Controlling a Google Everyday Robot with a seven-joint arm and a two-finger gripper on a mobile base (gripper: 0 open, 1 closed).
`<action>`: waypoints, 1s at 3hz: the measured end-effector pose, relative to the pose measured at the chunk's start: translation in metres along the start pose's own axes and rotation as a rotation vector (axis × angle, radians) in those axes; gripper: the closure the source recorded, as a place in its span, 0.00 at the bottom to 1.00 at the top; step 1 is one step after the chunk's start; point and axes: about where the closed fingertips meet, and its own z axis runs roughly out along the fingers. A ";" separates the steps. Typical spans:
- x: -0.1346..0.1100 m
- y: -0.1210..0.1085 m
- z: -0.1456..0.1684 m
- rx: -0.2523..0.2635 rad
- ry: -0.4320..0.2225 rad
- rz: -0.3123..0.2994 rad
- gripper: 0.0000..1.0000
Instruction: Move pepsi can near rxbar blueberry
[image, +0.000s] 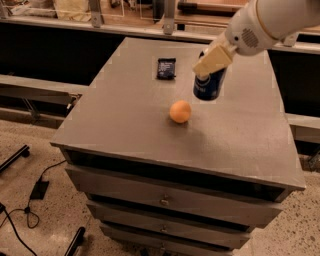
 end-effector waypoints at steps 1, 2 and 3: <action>-0.043 -0.035 -0.001 0.071 -0.023 -0.014 1.00; -0.064 -0.076 0.015 0.202 0.004 0.003 1.00; -0.063 -0.078 0.019 0.202 0.007 0.005 1.00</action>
Offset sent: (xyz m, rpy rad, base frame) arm 0.1584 -0.0055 0.0626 -0.1098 -0.2399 -0.3210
